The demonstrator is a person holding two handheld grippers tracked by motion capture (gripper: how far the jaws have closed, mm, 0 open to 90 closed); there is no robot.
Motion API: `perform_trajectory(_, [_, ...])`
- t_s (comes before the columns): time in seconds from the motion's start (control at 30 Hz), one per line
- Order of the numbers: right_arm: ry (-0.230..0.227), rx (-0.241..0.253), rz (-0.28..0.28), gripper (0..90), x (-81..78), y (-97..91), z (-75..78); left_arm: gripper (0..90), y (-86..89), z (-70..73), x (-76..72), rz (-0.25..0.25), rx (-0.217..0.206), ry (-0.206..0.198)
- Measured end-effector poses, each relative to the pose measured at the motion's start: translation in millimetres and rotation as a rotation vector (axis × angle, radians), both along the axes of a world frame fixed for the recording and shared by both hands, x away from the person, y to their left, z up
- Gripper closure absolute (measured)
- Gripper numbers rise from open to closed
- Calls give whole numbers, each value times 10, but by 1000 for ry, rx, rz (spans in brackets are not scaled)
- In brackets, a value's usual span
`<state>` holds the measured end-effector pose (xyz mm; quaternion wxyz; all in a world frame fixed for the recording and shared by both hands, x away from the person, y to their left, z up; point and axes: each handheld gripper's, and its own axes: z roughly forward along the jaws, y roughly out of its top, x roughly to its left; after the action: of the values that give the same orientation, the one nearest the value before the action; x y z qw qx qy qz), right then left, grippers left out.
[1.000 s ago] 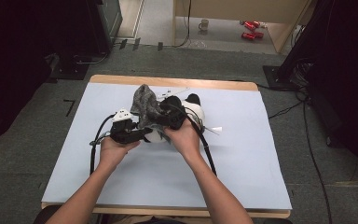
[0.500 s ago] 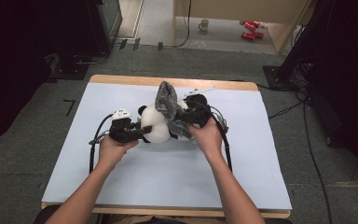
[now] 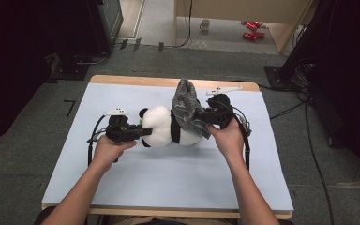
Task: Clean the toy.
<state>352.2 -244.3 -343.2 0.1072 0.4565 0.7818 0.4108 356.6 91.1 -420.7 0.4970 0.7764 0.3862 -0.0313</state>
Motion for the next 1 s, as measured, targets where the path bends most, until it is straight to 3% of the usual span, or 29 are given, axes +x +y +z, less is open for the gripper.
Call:
perform_trajectory(0.1, [15,7,-37,799,8,-133,-38,677,43,-2,17,0,-10,55])
perform_trajectory(0.23, [23,41,-56,800,2,-237,-63,660,18,-54,39,29,31,41])
perform_trajectory(0.4, [-3,50,-11,800,-59,-95,29,644,12,-96,80,67,35,45])
perform_trajectory(0.53, [-18,54,45,800,-94,95,91,629,16,-119,84,92,34,30])
perform_trajectory(0.63, [-8,36,75,800,-86,224,48,604,16,-128,85,92,36,8])
perform_trajectory(0.77, [29,5,72,800,-10,300,-124,539,30,-166,78,101,40,-40])
perform_trajectory(0.9, [38,21,55,800,42,276,-218,440,76,-202,88,99,26,-31])
perform_trajectory(1.0, [28,15,45,800,64,259,-234,383,104,-190,64,85,18,-54])
